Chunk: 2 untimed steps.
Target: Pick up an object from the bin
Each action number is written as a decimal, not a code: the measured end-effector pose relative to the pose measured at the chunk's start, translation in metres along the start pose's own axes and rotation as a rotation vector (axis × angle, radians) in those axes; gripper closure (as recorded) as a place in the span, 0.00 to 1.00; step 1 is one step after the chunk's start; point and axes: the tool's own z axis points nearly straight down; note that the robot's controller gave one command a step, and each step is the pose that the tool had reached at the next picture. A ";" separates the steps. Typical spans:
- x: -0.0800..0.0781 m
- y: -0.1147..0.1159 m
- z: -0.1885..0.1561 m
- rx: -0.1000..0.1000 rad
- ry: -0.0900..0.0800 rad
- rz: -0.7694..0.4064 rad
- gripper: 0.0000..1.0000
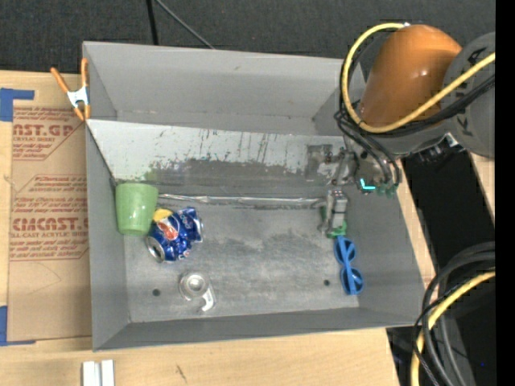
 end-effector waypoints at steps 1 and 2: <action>0.077 0.012 0.033 0.000 0.001 -0.103 0.00; 0.091 -0.084 0.118 0.001 0.001 0.035 0.00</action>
Offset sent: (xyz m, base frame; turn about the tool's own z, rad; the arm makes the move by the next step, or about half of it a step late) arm -0.0752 0.0106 -0.0303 -0.1018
